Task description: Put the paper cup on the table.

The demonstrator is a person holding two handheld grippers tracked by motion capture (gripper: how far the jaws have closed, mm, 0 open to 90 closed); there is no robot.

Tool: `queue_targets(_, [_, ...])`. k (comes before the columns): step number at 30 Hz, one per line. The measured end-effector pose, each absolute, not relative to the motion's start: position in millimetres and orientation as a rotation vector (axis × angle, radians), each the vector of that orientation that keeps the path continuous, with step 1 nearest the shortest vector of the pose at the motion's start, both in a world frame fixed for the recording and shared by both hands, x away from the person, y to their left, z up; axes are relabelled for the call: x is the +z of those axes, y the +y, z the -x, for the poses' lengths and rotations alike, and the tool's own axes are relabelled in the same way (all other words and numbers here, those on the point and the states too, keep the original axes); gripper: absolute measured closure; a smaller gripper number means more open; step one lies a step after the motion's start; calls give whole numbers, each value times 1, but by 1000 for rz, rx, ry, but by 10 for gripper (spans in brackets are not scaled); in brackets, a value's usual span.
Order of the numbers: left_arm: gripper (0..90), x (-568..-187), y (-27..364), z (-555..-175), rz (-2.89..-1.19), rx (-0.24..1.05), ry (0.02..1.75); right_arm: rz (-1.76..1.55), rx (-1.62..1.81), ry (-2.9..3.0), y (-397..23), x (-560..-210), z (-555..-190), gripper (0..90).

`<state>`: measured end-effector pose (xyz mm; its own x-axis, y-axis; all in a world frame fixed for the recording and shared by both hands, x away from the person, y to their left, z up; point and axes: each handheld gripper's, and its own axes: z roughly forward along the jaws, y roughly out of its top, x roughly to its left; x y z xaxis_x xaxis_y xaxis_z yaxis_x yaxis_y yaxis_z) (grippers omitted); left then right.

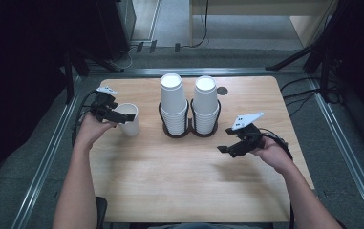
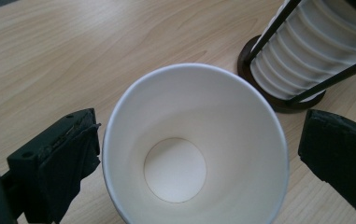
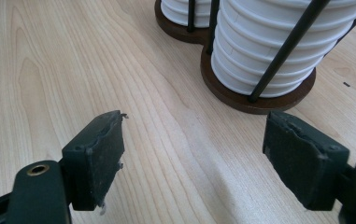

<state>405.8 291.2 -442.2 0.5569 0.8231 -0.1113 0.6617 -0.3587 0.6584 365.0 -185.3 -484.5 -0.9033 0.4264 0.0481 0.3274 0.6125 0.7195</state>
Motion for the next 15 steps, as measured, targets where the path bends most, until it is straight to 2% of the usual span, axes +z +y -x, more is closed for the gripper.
queue_targets(15, [0, -420, 283, -394, -2143, 325, 1128, -626, 1159, 2728, -183, -486, -365, 211])
